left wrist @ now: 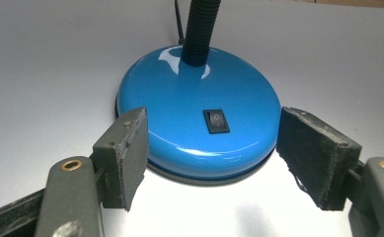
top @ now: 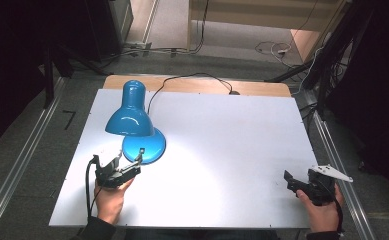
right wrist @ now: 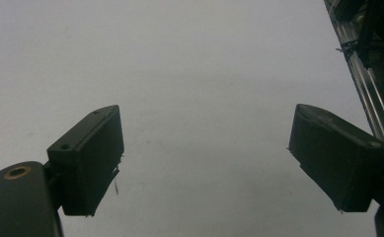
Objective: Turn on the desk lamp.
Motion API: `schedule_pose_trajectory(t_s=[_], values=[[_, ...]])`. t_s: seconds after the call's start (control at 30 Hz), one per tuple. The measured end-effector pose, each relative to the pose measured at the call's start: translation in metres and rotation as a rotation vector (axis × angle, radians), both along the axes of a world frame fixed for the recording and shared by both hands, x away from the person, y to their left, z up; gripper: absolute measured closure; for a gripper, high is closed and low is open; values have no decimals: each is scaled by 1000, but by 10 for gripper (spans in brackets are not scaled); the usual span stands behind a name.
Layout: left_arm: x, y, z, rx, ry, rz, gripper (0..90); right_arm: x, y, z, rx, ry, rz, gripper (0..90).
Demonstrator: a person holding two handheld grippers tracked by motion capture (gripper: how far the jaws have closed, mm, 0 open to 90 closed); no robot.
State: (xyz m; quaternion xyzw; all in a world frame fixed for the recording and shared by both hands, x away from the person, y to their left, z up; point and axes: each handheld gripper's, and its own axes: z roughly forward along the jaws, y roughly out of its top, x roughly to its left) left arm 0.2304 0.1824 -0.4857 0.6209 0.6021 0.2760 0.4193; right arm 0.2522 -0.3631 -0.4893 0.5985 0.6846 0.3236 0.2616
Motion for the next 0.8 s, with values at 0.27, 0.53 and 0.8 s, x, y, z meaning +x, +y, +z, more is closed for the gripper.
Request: schedule_pose_trajectory(t_s=[0.27, 0.53, 0.8], values=[[-9, 2, 4, 13, -6, 15, 288, 0, 0, 0, 0, 0, 0, 119], [-14, 6, 5, 10, -8, 21, 282, 0, 0, 0, 0, 1, 0, 119], [-19, 8, 6, 10, -4, 29, 282, 1, 1, -1, 1, 6, 2, 119]])
